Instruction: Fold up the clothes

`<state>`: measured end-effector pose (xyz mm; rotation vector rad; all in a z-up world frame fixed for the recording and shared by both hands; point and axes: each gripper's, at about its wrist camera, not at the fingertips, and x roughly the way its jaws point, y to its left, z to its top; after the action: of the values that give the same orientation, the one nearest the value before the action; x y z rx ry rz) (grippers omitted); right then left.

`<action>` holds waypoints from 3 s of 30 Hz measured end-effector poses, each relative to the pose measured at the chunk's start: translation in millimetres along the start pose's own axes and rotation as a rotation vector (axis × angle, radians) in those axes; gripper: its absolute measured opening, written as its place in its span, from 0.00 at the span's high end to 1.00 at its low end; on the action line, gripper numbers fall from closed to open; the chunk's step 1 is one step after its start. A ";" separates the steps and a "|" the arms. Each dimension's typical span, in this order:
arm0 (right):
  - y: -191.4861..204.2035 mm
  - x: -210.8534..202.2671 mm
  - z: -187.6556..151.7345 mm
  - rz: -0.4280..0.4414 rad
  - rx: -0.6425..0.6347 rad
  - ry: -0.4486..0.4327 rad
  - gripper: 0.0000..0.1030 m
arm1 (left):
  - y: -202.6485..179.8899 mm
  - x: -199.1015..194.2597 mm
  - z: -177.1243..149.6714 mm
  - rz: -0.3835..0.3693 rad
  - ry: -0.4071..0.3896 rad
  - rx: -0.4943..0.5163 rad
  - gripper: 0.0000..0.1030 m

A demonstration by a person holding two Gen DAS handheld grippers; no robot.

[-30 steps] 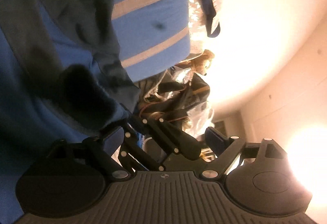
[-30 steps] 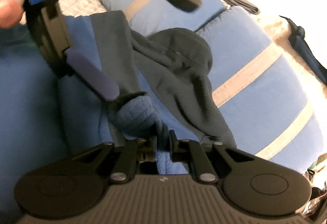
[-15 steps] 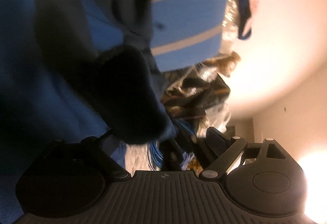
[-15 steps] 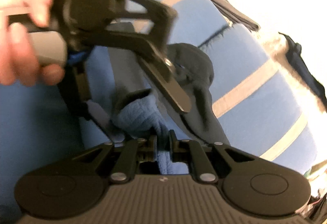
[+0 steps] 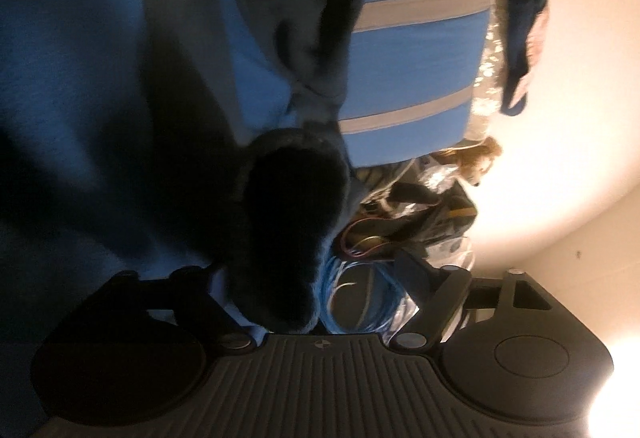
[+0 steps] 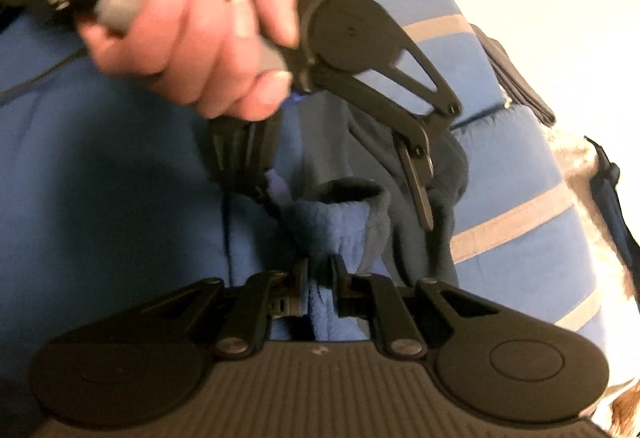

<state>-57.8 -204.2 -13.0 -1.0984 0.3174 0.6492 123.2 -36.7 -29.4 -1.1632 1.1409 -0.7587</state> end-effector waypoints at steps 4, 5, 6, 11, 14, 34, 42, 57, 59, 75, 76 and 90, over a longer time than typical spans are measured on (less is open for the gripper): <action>12.3 -1.9 -3.4 0.015 -0.054 -0.007 0.87 | 11.6 -0.3 2.5 0.077 0.016 -0.021 0.44; 15.2 -2.5 -4.0 0.019 -0.064 -0.010 0.88 | 14.1 1.5 3.4 0.092 0.019 -0.027 0.45; 18.1 -3.1 -4.6 0.022 -0.073 -0.013 0.88 | 17.1 2.8 3.5 0.101 0.017 -0.034 0.46; 32.4 -6.0 -7.5 0.039 -0.120 -0.028 0.79 | 26.6 7.4 4.9 0.117 0.018 -0.050 0.64; 41.1 -7.8 -9.3 0.050 -0.149 -0.037 0.75 | 22.5 9.4 4.4 0.144 0.019 -0.012 0.85; 14.9 13.1 -11.2 0.002 0.080 0.039 0.92 | -5.8 8.0 -1.8 0.140 0.038 0.213 0.63; 16.3 15.8 -10.7 0.022 0.071 0.030 0.92 | -5.4 19.3 0.0 0.188 0.017 0.194 0.60; -13.3 -17.1 -42.6 -0.189 0.290 0.038 0.12 | -53.6 -6.9 -0.6 -0.022 -0.071 0.333 0.83; -26.5 -31.5 -57.1 -0.206 0.366 0.043 0.02 | -71.2 -10.0 -3.7 -0.033 -0.090 0.367 0.83; -113.4 -28.0 -169.0 -0.088 1.018 0.089 0.00 | -303.1 -3.9 -19.9 -0.194 -0.265 0.517 0.84; -115.9 -24.8 -168.1 -0.077 1.019 0.069 0.00 | -315.6 -6.3 -21.3 -0.203 -0.280 0.525 0.84; -125.9 71.5 -112.4 0.005 0.953 -0.025 0.00 | -378.8 -62.6 6.7 -0.212 -0.483 0.499 0.84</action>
<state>85.1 -319.0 -10.1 -0.1762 0.5336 0.4259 146.3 -79.2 351.5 -0.9711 0.3964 -0.8076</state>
